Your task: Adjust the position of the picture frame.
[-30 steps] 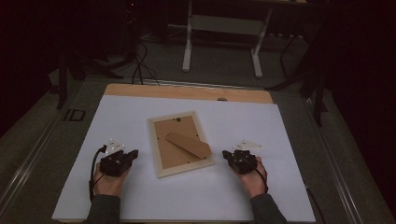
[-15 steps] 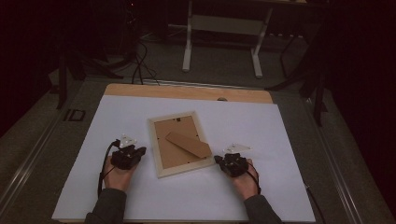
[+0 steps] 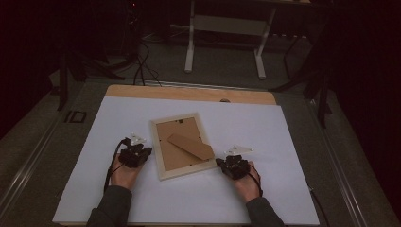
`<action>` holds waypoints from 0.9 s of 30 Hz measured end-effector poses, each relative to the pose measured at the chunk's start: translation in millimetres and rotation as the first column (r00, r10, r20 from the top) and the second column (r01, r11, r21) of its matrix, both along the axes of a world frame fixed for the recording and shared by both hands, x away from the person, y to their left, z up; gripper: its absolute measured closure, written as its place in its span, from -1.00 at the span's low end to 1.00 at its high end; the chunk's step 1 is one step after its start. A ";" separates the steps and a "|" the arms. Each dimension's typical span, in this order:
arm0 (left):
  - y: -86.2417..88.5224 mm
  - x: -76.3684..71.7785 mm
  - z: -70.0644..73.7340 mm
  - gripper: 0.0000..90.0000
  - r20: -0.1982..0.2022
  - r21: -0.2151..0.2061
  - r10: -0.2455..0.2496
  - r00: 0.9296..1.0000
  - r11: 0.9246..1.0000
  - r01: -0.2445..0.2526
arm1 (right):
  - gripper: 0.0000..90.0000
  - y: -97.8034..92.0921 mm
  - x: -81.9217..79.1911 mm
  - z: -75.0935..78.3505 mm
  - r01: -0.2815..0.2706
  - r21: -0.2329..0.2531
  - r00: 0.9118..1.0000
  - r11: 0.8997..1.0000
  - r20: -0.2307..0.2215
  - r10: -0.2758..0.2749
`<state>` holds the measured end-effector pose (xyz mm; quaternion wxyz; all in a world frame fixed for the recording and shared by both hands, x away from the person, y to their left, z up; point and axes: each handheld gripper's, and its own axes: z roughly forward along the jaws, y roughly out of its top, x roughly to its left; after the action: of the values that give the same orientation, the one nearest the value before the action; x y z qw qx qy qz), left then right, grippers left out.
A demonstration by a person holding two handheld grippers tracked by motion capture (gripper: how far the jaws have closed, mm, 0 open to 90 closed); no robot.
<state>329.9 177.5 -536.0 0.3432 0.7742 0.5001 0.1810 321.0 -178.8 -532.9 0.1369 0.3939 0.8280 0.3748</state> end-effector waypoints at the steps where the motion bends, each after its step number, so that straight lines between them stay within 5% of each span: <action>1: -2.0 1.2 -0.3 1.00 -0.002 -0.002 0.000 1.000 1.000 0.000 | 1.00 -0.1 0.0 0.3 -0.002 0.000 1.000 1.000 0.000 0.002; 23: -18.4 27.2 -1.0 1.00 0.000 -0.022 0.062 0.998 0.998 -0.062 | 1.00 -5.0 -1.7 -1.5 0.004 0.001 1.000 1.000 -0.010 -0.004; 27: -17.3 33.2 -1.7 1.00 -0.020 -0.067 0.064 0.998 0.996 -0.065 | 1.00 -5.2 -2.1 -1.4 0.004 0.001 1.000 1.000 -0.012 -0.004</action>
<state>363.1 160.3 -537.6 0.3586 0.7471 0.5337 0.1682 318.9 -183.9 -534.3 0.1324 0.3977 0.8278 0.3729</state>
